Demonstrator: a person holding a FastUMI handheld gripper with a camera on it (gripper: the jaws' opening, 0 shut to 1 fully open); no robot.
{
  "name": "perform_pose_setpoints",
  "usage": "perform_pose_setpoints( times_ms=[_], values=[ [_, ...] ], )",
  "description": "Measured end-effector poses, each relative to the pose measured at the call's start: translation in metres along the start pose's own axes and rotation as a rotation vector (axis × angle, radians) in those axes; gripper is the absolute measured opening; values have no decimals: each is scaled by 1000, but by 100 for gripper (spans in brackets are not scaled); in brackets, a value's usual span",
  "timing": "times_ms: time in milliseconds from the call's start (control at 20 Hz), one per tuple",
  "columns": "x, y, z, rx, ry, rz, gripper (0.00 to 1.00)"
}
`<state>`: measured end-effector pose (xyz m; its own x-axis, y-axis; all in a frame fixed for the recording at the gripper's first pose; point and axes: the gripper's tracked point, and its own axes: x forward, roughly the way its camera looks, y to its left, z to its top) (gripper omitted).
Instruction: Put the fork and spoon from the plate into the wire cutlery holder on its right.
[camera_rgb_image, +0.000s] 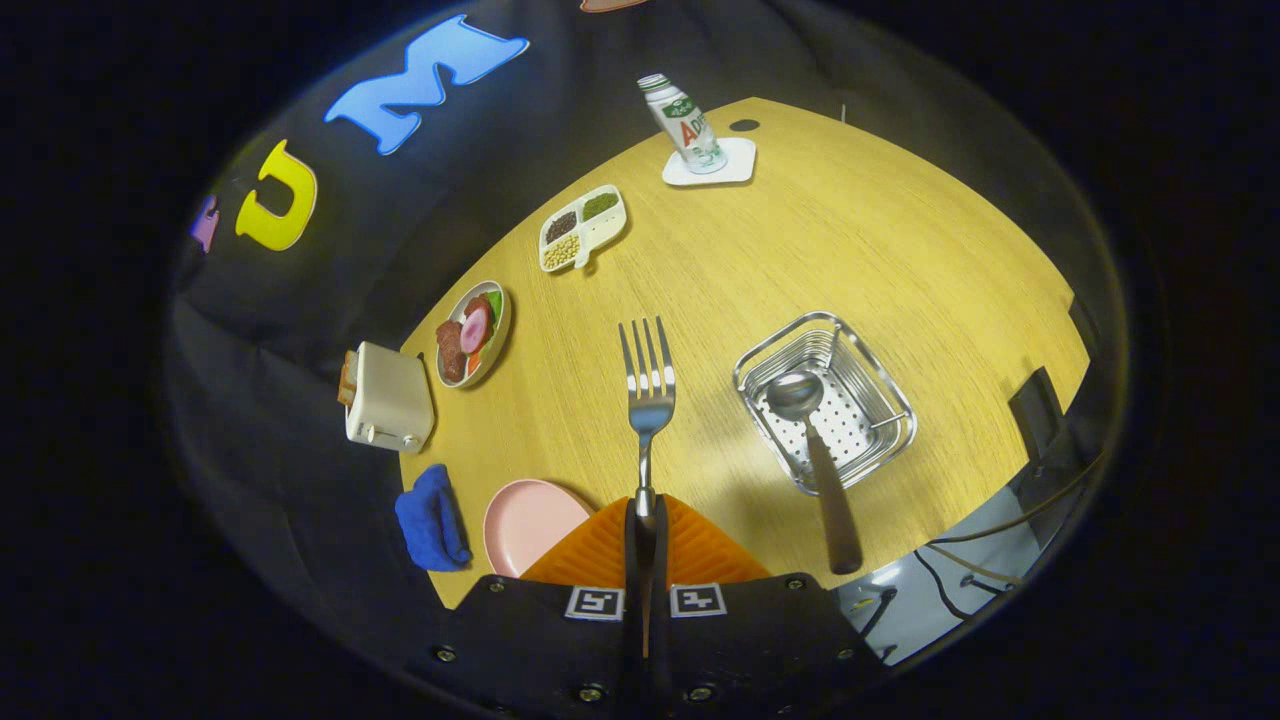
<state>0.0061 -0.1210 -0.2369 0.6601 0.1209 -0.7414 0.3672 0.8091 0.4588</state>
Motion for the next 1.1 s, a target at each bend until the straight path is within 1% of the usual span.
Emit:
perform_pose_setpoints(
  times_ms=[200, 450, 650, 750, 1100],
  values=[
    [-10, -33, 0, 39, 8, -38, 3],
    [-16, -59, -9, 67, 66, -77, 3],
    [-10, -68, -19, 90, 123, -82, 3],
    [-10, -65, -20, 106, 141, -71, 3],
    [-8, -65, -12, 146, 136, -66, 8]
  ],
)
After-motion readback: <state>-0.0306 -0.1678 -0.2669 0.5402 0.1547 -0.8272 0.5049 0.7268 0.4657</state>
